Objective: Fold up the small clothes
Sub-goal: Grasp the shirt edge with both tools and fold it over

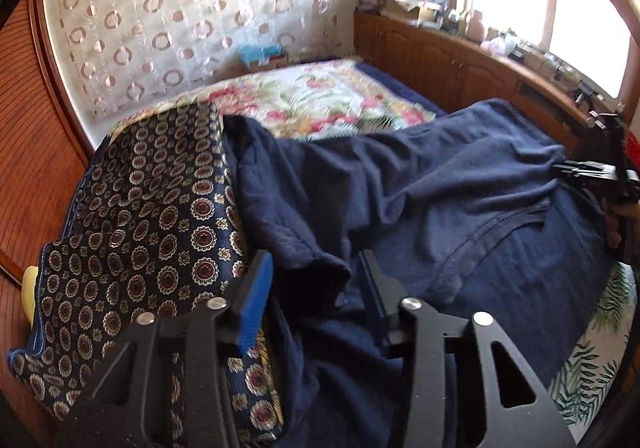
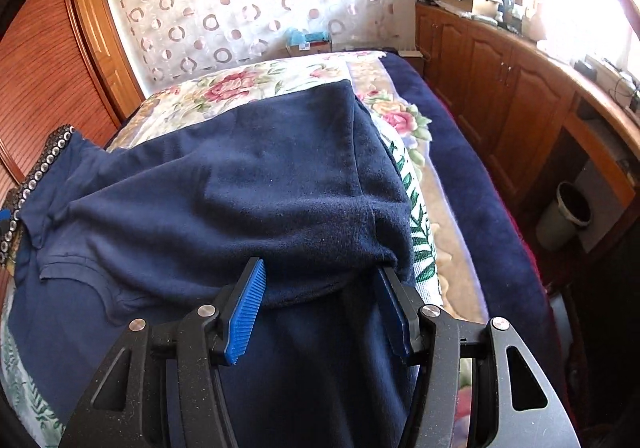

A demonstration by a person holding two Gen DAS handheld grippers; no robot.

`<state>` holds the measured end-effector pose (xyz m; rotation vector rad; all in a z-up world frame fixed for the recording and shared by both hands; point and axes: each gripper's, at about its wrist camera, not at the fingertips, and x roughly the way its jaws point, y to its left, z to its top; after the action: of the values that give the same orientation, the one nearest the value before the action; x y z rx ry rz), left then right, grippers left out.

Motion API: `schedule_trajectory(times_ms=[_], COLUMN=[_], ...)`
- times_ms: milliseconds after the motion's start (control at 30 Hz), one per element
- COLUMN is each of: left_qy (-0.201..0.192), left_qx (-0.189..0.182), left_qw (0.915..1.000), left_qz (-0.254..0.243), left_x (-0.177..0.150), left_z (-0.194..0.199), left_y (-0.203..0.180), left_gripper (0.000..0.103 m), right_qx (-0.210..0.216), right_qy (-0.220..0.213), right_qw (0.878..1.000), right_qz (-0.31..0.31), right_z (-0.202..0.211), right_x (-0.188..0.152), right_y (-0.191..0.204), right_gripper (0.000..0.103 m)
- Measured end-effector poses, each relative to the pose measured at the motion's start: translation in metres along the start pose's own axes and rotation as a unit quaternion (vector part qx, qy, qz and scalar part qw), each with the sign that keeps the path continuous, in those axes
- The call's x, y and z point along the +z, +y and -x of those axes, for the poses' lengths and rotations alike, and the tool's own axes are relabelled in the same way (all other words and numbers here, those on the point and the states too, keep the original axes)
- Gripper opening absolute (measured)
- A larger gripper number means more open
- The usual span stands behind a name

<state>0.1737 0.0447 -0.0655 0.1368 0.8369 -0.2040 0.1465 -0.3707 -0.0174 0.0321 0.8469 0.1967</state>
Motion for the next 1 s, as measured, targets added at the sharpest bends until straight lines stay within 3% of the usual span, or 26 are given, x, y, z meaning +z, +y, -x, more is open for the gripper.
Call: schedule_trajectory(times_ms=[233, 267, 300, 333, 433, 500, 600, 1000], left_qy=[0.04, 0.038, 0.037, 0.038, 0.014, -0.004, -0.031, -0.111], left_qx=[0.019, 0.021, 0.026, 0.03, 0.033, 0.029, 0.025, -0.007], left_qw=[0.999, 0.999, 0.9989, 0.9988, 0.9993, 0.9996, 0.9991, 0.993], left_qz=[-0.002, -0.007, -0.011, -0.01, -0.006, 0.002, 0.012, 0.038], left_x=[0.011, 0.011, 0.012, 0.012, 0.015, 0.017, 0.02, 0.014], left_z=[-0.024, -0.025, -0.026, -0.027, -0.018, -0.009, 0.007, 0.078], left_y=[0.0, -0.001, -0.002, -0.001, 0.0, 0.004, 0.009, 0.009], left_gripper=[0.044, 0.04, 0.019, 0.009, 0.008, 0.008, 0.007, 0.006], right_qx=[0.001, 0.0, -0.002, -0.004, 0.001, 0.006, 0.012, 0.033], right_qy=[-0.003, -0.003, -0.004, -0.004, -0.006, -0.007, -0.014, -0.101], right_qw=[1.0, 1.0, 1.0, 1.0, 1.0, 1.0, 1.0, 0.994], right_qz=[-0.003, -0.004, -0.005, -0.006, -0.01, -0.012, -0.003, 0.027], right_z=[0.001, 0.001, 0.001, -0.006, -0.006, -0.02, -0.021, 0.038], right_x=[-0.003, -0.007, -0.008, -0.007, -0.003, 0.004, 0.006, 0.009], right_y=[-0.001, 0.001, 0.001, 0.004, 0.004, 0.012, 0.016, 0.022], right_gripper=[0.056, 0.055, 0.05, 0.048, 0.033, 0.018, 0.006, 0.003])
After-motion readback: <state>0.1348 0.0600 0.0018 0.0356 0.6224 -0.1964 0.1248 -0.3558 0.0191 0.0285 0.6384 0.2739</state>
